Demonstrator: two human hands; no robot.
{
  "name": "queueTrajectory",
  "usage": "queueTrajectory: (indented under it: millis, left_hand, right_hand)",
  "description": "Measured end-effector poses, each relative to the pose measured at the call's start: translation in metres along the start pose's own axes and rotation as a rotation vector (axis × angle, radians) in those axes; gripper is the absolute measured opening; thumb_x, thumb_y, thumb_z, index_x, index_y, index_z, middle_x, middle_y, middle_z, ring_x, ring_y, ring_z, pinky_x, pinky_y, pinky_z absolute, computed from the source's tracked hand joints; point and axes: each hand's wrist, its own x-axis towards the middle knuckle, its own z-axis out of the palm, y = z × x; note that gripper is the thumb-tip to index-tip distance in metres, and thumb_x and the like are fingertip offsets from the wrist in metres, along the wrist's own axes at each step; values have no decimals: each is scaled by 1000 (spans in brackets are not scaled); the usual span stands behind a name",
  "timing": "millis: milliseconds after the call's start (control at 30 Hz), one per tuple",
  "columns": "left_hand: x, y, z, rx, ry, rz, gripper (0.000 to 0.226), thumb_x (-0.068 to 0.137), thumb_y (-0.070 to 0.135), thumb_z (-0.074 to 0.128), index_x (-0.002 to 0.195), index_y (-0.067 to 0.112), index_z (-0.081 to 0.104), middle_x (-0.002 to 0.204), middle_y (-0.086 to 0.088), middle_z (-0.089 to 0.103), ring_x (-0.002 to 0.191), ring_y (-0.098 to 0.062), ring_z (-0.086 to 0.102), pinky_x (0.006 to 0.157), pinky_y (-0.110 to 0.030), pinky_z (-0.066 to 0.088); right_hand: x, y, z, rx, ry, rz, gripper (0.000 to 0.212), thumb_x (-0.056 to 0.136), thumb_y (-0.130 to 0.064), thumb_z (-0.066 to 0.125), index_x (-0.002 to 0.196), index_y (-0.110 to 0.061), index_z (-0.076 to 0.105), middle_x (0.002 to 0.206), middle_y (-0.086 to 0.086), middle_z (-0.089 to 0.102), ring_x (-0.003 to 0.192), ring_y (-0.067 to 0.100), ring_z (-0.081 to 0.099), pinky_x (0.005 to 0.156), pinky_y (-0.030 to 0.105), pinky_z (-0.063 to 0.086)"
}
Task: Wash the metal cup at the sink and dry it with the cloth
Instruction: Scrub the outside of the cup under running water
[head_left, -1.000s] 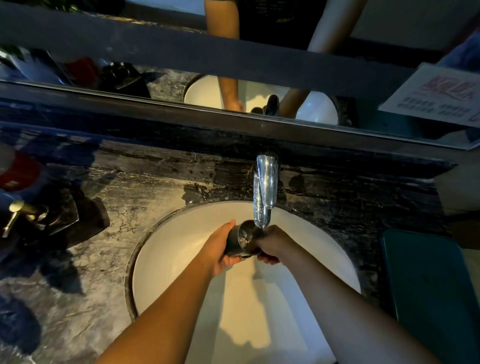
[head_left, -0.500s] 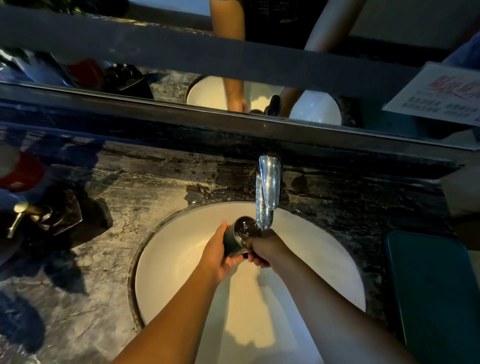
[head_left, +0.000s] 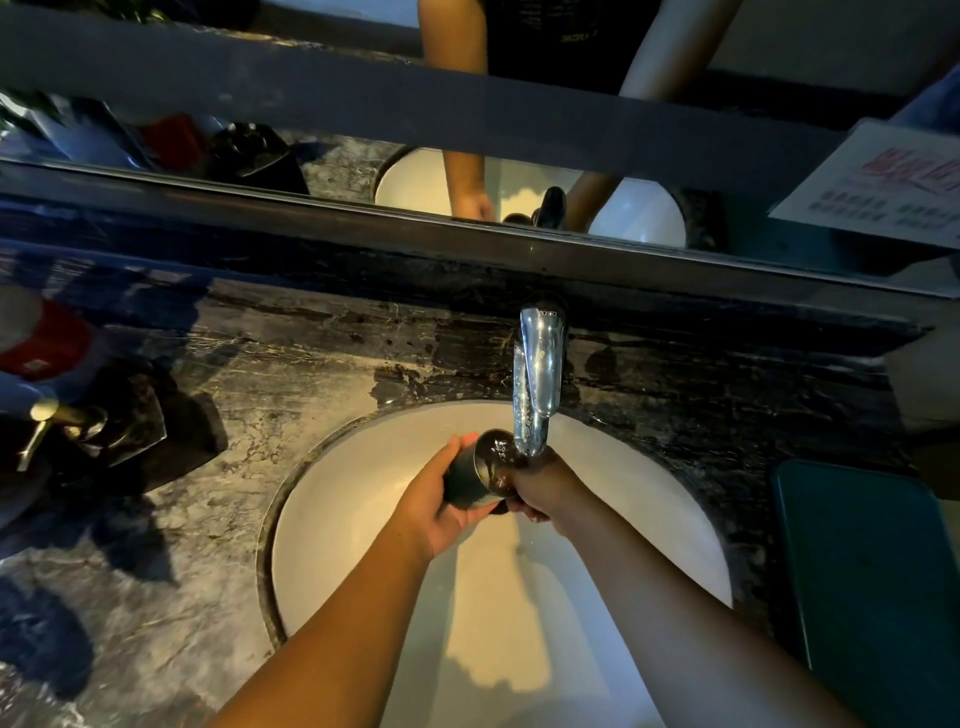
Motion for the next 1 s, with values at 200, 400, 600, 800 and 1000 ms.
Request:
queueTrajectory:
  millis: [200, 400, 600, 800, 1000]
  left_hand:
    - [-4, -9, 2, 114, 42, 54, 46, 99, 47, 48, 121, 10, 64, 109, -22, 72, 95, -31, 70, 84, -45, 59]
    - [-2, 3, -5, 293, 77, -178, 63, 87, 52, 62, 132, 7, 58, 112, -22, 70, 91, -35, 71, 71, -36, 58]
    - [2, 1, -13, 95, 31, -193, 60, 87, 50, 66, 133, 10, 59, 126, -27, 65, 114, -44, 64, 97, -56, 52]
    - [0, -15, -8, -132, 0, 77, 60, 88, 40, 62, 141, 12, 52, 137, -24, 59, 125, -40, 58, 104, -63, 43]
    - [-2, -9, -9, 92, 69, 59, 58, 96, 50, 51, 130, 4, 60, 116, -23, 71, 108, -36, 69, 75, -42, 62]
  right_hand:
    - [-10, -1, 1, 59, -64, 77, 17, 96, -17, 52, 91, -8, 66, 58, 6, 61, 43, 12, 46, 42, 21, 35]
    - [2, 2, -8, -115, 66, -117, 9, 86, -20, 69, 87, -17, 61, 63, 5, 66, 47, 14, 54, 43, 24, 40]
    - [3, 8, -1, -72, 51, -85, 29, 90, -14, 61, 118, -8, 62, 74, 4, 62, 51, 8, 55, 38, 16, 36]
    - [1, 8, 11, 158, 77, 2, 27, 89, -11, 58, 116, -7, 61, 65, 10, 63, 39, 9, 48, 39, 20, 35]
    - [-3, 7, 3, 51, 47, -44, 10, 88, -11, 58, 92, -7, 66, 48, 4, 58, 32, 11, 42, 39, 20, 31]
